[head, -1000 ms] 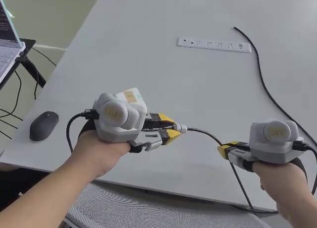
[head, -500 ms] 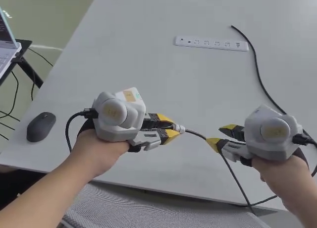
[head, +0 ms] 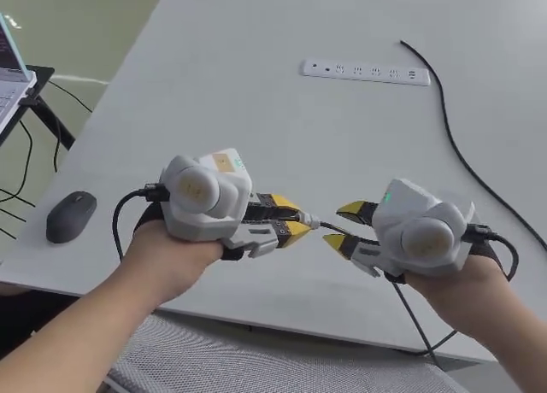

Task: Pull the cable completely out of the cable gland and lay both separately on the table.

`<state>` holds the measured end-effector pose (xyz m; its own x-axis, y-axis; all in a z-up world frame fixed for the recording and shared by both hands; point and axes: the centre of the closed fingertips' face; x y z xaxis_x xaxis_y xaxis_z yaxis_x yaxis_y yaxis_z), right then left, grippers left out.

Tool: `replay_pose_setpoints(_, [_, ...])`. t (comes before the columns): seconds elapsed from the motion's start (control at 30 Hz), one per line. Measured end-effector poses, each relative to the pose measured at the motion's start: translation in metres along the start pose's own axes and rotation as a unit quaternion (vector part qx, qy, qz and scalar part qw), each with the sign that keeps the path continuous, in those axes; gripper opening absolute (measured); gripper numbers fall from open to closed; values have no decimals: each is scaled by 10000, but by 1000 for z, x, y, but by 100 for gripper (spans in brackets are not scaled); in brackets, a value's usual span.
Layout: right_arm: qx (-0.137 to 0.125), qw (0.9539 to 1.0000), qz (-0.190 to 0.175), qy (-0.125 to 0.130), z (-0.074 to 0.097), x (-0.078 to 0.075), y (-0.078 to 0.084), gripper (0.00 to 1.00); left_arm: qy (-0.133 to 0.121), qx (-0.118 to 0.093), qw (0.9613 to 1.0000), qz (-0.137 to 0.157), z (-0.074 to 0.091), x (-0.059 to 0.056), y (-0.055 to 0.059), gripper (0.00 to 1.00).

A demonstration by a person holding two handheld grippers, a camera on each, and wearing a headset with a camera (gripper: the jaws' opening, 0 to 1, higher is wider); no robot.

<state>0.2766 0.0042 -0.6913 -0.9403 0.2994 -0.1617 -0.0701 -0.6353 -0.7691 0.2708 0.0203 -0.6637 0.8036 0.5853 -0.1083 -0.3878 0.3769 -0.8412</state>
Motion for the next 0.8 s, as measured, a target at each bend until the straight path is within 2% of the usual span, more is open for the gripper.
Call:
replay_pose_setpoints(0.2, [27,10000,67,-56,-5,1,-2,13,9,-31,10000,16,0,-1,-2,15])
replay_pose_setpoints(0.4, [-23,10000,59,-60,-4,0,-5,3,0,-22,10000,14,0,0,-1,15])
replay_pose_setpoints(0.67, [-32,10000,75,13,-3,-1,-4,1,13,-48,10000,3,-1,-2,-3,15])
replay_pose_setpoints(0.8, [42,10000,-17,39,-3,-1,2,1,27,-20,10000,-14,-1,-2,-2,15])
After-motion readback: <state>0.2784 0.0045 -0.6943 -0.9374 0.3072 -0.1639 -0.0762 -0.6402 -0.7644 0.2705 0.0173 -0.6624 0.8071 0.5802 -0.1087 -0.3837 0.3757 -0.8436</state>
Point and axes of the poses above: the centre of the closed fingertips' face, and the gripper's own axes: z roughly backward along the fingers, x roughly to its left, y roughly out of its underside
